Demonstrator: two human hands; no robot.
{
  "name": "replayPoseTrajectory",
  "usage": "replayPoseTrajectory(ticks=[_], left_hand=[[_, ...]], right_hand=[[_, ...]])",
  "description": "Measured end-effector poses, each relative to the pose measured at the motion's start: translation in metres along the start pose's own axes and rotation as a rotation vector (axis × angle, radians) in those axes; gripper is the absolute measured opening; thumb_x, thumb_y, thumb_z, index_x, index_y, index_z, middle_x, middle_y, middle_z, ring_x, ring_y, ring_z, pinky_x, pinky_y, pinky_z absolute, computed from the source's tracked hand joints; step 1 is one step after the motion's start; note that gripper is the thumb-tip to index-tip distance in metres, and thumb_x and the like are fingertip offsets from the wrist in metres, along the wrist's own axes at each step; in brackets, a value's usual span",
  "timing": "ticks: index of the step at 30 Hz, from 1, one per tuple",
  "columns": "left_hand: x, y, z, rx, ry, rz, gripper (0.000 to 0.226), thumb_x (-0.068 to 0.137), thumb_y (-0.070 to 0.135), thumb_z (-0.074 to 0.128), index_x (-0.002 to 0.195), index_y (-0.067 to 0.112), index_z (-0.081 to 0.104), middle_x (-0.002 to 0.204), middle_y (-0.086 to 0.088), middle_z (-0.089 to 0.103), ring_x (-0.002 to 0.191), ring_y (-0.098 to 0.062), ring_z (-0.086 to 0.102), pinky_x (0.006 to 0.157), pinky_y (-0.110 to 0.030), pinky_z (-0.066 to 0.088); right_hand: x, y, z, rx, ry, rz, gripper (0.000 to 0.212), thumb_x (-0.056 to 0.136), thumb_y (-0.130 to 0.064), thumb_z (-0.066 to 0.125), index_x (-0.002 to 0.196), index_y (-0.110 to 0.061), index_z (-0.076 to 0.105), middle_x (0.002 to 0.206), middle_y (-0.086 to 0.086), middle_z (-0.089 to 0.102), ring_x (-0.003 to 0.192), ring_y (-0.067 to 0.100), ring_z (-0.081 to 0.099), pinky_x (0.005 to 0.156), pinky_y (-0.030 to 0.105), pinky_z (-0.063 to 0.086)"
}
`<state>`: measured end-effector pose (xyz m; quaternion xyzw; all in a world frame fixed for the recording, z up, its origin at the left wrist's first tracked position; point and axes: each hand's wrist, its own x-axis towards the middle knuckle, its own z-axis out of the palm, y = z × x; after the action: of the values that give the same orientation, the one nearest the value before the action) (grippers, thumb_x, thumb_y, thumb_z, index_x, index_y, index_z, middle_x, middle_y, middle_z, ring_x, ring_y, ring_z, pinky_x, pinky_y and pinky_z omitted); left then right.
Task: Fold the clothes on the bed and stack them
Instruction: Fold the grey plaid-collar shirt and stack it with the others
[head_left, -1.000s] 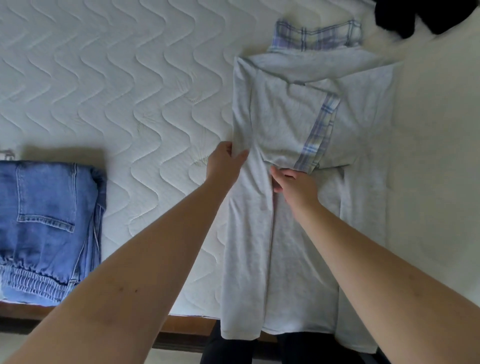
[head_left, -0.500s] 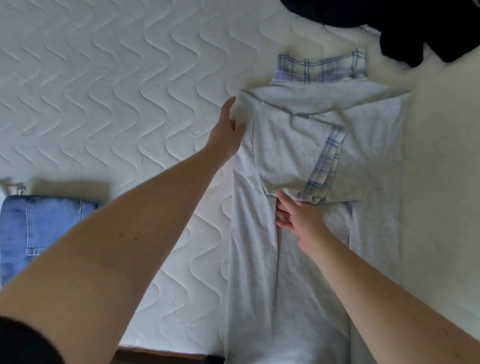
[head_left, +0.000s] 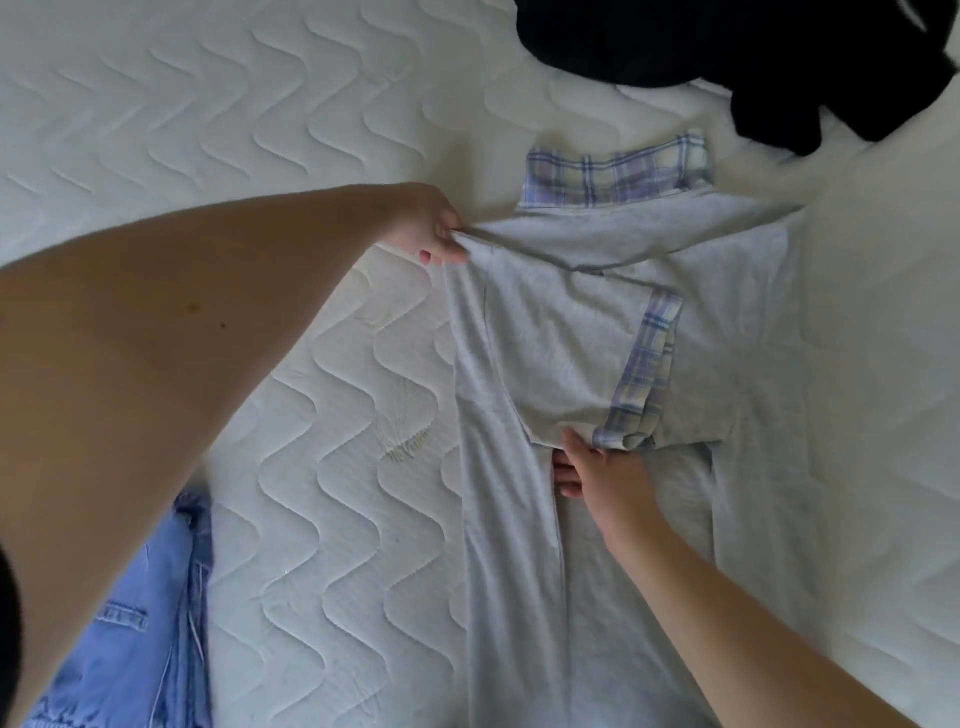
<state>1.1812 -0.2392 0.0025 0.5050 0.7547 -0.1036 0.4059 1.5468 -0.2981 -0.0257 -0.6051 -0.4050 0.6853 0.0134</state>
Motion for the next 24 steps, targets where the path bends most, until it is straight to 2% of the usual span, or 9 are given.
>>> replayPoseTrajectory(ticks=[5, 7, 9, 12, 14, 16, 19, 22, 24], left_hand=[[0.010, 0.008, -0.017, 0.101, -0.061, -0.026, 0.028, 0.086, 0.045, 0.071, 0.078, 0.018, 0.071, 0.070, 0.005, 0.071, 0.063, -0.007, 0.064, 0.063, -0.025, 0.046], [0.014, 0.012, -0.016, 0.096, -0.077, -0.032, 0.027, 0.085, 0.042, 0.073, 0.078, 0.016, 0.071, 0.065, 0.007, 0.070, 0.057, -0.002, 0.064, 0.061, -0.023, 0.049], [0.017, 0.014, -0.015, 0.076, -0.077, -0.049, 0.033, 0.087, 0.044, 0.070, 0.082, 0.012, 0.071, 0.071, 0.003, 0.072, 0.065, -0.009, 0.068, 0.064, -0.025, 0.052], [0.014, 0.019, -0.014, 0.244, 0.028, -0.032, 0.041, 0.090, 0.051, 0.063, 0.096, 0.010, 0.068, 0.093, -0.004, 0.070, 0.090, -0.025, 0.064, 0.073, -0.029, 0.044], [0.005, 0.027, -0.011, 0.263, 0.217, 0.008, 0.035, 0.084, 0.050, 0.070, 0.097, 0.019, 0.059, 0.096, -0.004, 0.062, 0.090, -0.026, 0.056, 0.071, -0.031, 0.037], [-0.002, 0.045, -0.005, 0.120, 0.324, 0.147, 0.033, 0.082, 0.043, 0.074, 0.097, 0.020, 0.055, 0.093, -0.002, 0.058, 0.087, -0.024, 0.054, 0.071, -0.031, 0.036], [-0.003, 0.087, 0.011, 0.015, 0.315, 0.371, 0.031, 0.088, 0.038, 0.070, 0.110, 0.018, 0.061, 0.103, 0.001, 0.057, 0.094, -0.019, 0.056, 0.078, -0.028, 0.040], [0.006, 0.132, 0.026, 0.000, 0.211, 0.367, 0.043, 0.089, 0.042, 0.068, 0.124, 0.020, 0.057, 0.119, 0.001, 0.058, 0.106, -0.017, 0.055, 0.089, -0.032, 0.045], [0.014, 0.149, 0.032, -0.003, 0.147, 0.329, 0.040, 0.088, 0.040, 0.070, 0.120, 0.019, 0.057, 0.109, 0.003, 0.060, 0.100, -0.019, 0.058, 0.082, -0.032, 0.044]], right_hand=[[-0.003, 0.008, -0.002, -0.281, 0.133, -0.220, 0.028, 0.098, -0.027, 0.057, 0.073, -0.025, 0.070, 0.072, -0.011, 0.074, 0.071, 0.004, 0.071, 0.078, 0.038, 0.056], [-0.008, 0.007, 0.002, -0.187, 0.162, -0.211, 0.023, 0.096, -0.026, 0.061, 0.075, -0.022, 0.071, 0.074, -0.008, 0.075, 0.074, 0.008, 0.072, 0.081, 0.042, 0.057], [-0.013, 0.001, 0.002, -0.075, 0.118, -0.119, 0.024, 0.089, -0.041, 0.067, 0.078, -0.020, 0.072, 0.077, -0.005, 0.076, 0.074, 0.010, 0.073, 0.075, 0.038, 0.059], [-0.019, -0.005, -0.009, -0.128, 0.088, -0.025, 0.056, 0.081, -0.070, 0.053, 0.078, -0.017, 0.071, 0.070, -0.001, 0.074, 0.064, 0.011, 0.072, 0.059, 0.028, 0.055], [-0.022, -0.011, -0.020, -0.289, 0.209, -0.106, 0.068, 0.084, -0.076, 0.040, 0.064, -0.016, 0.063, 0.054, 0.000, 0.066, 0.052, 0.014, 0.066, 0.054, 0.027, 0.049], [-0.021, -0.020, -0.031, -0.416, 0.360, -0.214, 0.068, 0.086, -0.076, 0.033, 0.058, -0.017, 0.051, 0.050, -0.001, 0.055, 0.054, 0.017, 0.059, 0.054, 0.029, 0.042], [-0.012, -0.033, -0.040, -0.381, 0.388, -0.198, 0.053, 0.090, -0.068, 0.044, 0.080, -0.019, 0.059, 0.072, -0.002, 0.065, 0.072, 0.018, 0.065, 0.067, 0.036, 0.052], [-0.009, -0.037, -0.036, -0.480, 0.316, -0.131, 0.049, 0.081, -0.067, 0.057, 0.099, -0.022, 0.056, 0.083, -0.005, 0.066, 0.075, 0.017, 0.067, 0.071, 0.036, 0.056], [-0.007, -0.035, -0.029, -0.418, 0.307, -0.152, 0.041, 0.081, -0.051, 0.069, 0.103, -0.021, 0.053, 0.083, -0.005, 0.068, 0.071, 0.013, 0.069, 0.066, 0.033, 0.057]])
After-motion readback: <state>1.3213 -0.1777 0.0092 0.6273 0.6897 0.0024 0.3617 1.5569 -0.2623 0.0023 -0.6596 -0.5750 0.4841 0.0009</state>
